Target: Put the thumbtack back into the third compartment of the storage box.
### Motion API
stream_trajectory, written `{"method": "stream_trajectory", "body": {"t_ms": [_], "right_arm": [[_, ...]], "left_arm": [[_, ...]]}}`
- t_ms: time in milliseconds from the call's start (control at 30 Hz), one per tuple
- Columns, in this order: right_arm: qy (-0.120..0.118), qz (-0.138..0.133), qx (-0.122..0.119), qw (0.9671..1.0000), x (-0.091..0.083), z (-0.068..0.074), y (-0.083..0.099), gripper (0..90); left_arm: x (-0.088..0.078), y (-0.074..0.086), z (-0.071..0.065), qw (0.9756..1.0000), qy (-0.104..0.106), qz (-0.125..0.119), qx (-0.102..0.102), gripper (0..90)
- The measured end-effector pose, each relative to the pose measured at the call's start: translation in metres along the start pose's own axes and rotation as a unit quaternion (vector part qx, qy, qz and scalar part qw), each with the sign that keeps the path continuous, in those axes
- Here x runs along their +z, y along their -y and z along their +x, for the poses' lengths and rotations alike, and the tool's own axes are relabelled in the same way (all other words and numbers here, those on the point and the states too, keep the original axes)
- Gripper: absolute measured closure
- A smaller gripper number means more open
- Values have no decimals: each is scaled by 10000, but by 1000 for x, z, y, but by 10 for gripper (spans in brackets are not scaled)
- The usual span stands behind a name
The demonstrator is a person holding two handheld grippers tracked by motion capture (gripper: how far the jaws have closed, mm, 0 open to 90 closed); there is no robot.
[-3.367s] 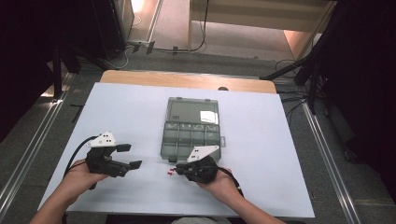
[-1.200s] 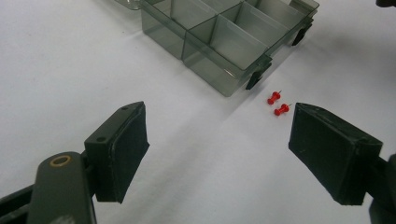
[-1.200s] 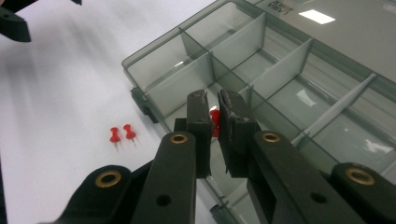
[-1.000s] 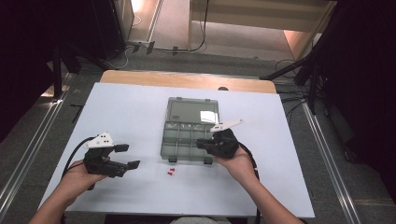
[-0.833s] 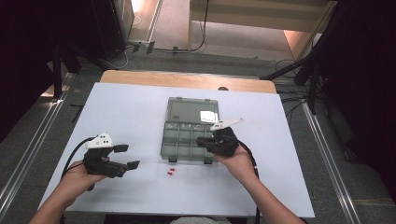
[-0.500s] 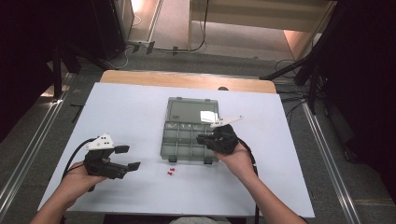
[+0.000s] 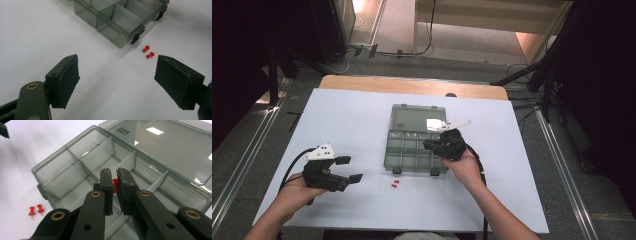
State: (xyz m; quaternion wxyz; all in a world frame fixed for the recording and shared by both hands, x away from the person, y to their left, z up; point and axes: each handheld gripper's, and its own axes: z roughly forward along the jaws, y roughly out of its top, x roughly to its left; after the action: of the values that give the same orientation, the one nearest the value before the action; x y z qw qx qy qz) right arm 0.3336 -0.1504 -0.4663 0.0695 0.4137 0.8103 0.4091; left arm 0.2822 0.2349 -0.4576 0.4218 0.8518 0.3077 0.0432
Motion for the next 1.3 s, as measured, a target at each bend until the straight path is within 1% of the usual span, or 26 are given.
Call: {"method": "stream_trajectory", "body": {"t_ms": [133,233,433,633,667,733,867,933,967,1000,1033,1167,1300], "right_arm": [[55,4,69,10000,3,-4,-1,842],[95,-7,78,9999,5,-6,-2,842],[126,0,99,9999,10,-8,-3,841],[176,-9,157,9997,15,-10,-5,835],[193,31,198,9996,17,-11,-5,835],[217,43,166,9996,18,-12,-5,834],[223,15,198,9996,17,-12,-5,829],[218,-38,209,9995,17,-12,-5,789],[218,-38,209,9995,17,-12,-5,789],[194,-58,210,9996,17,-12,-5,748],[167,-90,177,9997,18,-12,-4,683],[92,-102,173,9998,18,-13,-4,604],[71,-161,172,9997,18,-11,-4,518]], "left_arm": [[0,0,0,10000,16,-4,0,192],[0,0,0,10000,18,-5,-1,192],[0,0,0,10000,22,-13,-7,192],[0,0,0,10000,13,4,12,192],[0,0,0,10000,16,4,9,192],[0,0,0,10000,17,4,13,192],[0,0,0,10000,10,-1,12,192],[-1,0,0,10000,10,-3,0,192],[-1,0,0,10000,10,-3,0,192],[-1,0,0,10000,8,-4,-4,192],[-1,0,0,10000,6,1,-9,192],[-1,1,1,10000,-5,8,-13,192],[-2,1,2,10000,-15,-4,0,192]]}}
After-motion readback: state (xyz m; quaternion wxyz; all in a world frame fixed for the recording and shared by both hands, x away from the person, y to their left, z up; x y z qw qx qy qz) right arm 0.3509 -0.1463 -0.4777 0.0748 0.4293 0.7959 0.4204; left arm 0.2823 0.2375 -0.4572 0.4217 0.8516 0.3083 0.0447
